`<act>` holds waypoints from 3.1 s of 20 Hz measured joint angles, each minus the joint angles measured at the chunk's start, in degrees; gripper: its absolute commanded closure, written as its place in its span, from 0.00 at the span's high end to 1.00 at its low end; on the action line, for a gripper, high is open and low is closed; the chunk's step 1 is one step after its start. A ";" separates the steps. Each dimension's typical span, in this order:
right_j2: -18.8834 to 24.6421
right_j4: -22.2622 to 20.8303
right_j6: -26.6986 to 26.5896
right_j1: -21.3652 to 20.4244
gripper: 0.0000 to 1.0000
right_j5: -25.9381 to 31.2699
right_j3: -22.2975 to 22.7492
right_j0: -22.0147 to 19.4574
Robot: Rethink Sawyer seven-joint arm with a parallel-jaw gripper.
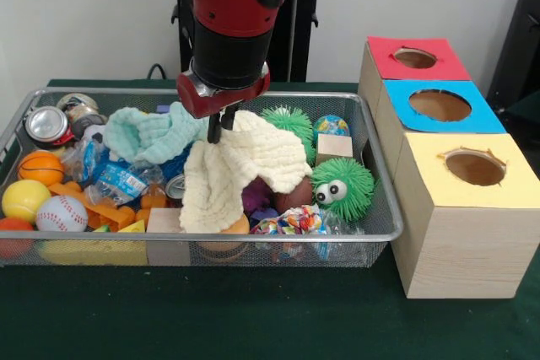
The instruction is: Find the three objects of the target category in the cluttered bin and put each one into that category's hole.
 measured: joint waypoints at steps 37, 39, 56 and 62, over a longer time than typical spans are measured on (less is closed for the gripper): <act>4.76 -14.62 -8.81 -5.15 0.00 18.96 -8.43 -2.06; 4.77 -14.96 -9.12 -5.29 0.00 18.96 -8.82 -2.03; 4.76 -15.59 -9.34 -2.10 1.00 18.96 -12.77 -2.16; 4.76 -15.49 -9.34 -1.84 1.00 18.96 -12.77 -2.16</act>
